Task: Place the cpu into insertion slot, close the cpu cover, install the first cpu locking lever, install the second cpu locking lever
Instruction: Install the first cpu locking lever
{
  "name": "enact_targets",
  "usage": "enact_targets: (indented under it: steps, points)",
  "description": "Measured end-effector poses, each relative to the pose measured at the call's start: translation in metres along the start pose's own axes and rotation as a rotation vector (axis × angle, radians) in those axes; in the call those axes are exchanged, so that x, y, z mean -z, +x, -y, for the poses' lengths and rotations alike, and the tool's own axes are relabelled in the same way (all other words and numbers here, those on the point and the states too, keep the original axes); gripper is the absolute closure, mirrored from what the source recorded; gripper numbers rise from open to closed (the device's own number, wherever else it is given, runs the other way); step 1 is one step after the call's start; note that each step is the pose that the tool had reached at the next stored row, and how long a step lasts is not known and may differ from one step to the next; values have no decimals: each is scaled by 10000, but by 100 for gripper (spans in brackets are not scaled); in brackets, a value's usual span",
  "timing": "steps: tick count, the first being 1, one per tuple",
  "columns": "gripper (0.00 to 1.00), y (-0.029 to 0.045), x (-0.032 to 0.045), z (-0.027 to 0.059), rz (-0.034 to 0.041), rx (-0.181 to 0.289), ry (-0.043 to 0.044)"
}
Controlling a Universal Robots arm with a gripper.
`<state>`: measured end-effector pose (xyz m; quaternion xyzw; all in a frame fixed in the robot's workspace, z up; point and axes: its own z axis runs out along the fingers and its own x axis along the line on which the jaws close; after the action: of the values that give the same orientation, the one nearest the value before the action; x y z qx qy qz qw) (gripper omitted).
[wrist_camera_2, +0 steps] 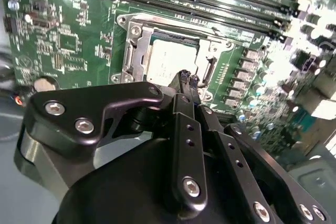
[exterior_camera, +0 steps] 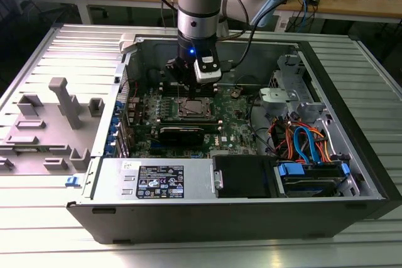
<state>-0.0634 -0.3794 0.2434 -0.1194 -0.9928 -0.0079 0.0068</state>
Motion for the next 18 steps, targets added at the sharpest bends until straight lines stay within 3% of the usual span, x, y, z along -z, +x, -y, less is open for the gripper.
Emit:
enact_targets:
  steps: [4,6,9,18]
  points:
    - [89,0,0,0,-13,921,15]
    - [89,0,0,0,-25,1776,28]
    - [89,1,0,0,-32,2308,37]
    - [89,119,-1,29,-34,2433,38]
